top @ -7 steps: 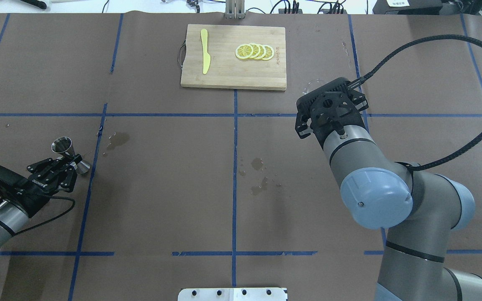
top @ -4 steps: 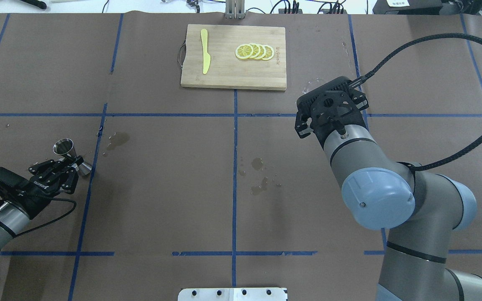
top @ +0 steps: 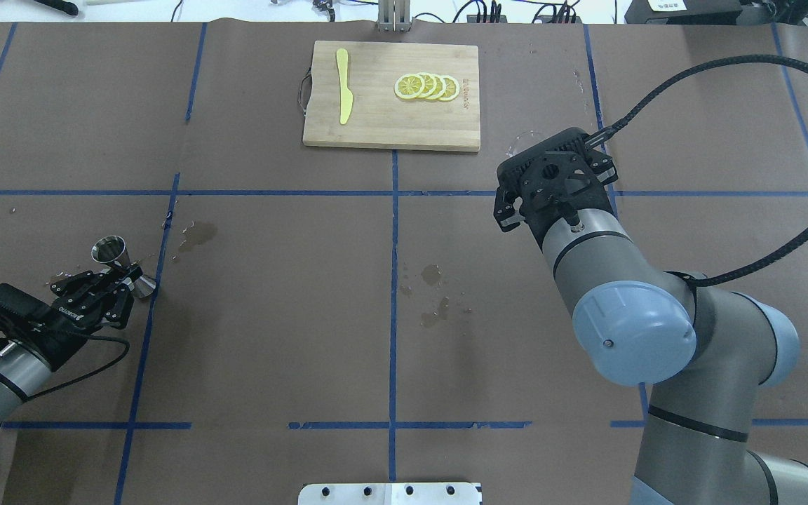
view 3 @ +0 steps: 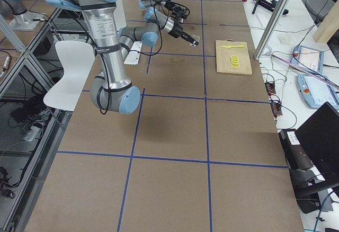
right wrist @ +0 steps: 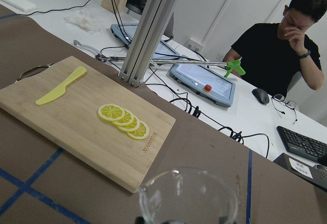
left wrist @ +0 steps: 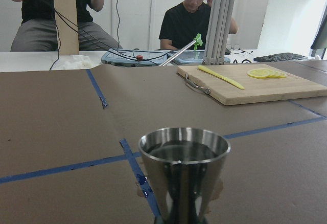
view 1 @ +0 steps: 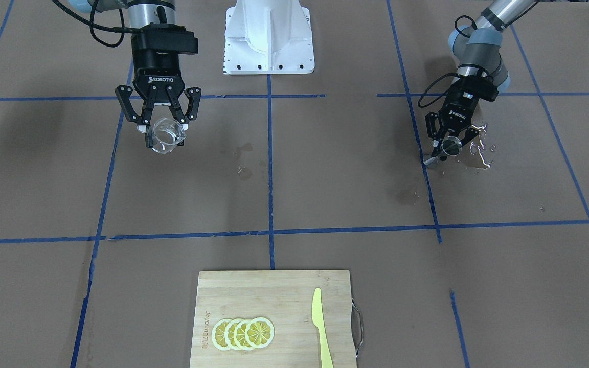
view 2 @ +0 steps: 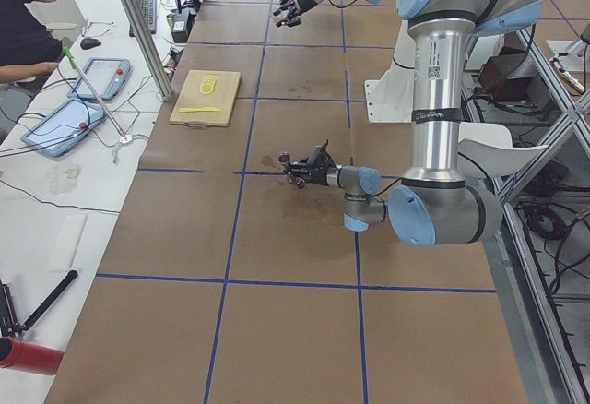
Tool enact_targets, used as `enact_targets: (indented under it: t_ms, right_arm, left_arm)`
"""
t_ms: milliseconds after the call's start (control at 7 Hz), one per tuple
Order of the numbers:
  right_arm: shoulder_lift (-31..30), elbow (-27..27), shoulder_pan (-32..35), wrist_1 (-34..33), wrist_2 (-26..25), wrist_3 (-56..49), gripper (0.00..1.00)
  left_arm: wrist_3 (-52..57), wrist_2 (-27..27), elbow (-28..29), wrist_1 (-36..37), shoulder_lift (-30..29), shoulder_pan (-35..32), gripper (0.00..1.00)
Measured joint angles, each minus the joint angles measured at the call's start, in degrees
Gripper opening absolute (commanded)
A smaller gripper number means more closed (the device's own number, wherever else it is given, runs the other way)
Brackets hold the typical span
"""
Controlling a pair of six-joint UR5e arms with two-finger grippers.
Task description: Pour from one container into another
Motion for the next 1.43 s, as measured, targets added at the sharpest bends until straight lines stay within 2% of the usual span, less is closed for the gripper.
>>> enact_targets:
  t_ms: [571,1000,1143,1286,1429]
  right_arm:
    - [0.09,0.04,0.0,0.0,0.0,0.0,0.0]
    - [0.15,0.08,-0.06,0.0,0.0,0.0,0.0]
    - [0.15,0.08,-0.07,0.0,0.0,0.0,0.0]
    - [0.15,0.09,-0.09,0.0,0.0,0.0,0.0]
    - [0.18,0.09,-0.09,0.0,0.0,0.0,0.0]
  left_arm:
    - [-0.02,0.53,0.05,0.0,0.0,0.33,0.24]
    - [-0.09,1.54,0.08,0.02,0.0,1.17,0.32]
    - [-0.09,1.9,0.09,0.05,0.0,1.46,0.37]
    - [-0.09,2.07,0.09,0.08,0.02,1.75,0.49]
    - [-0.09,2.11,0.09,0.08,0.06,1.91,0.55]
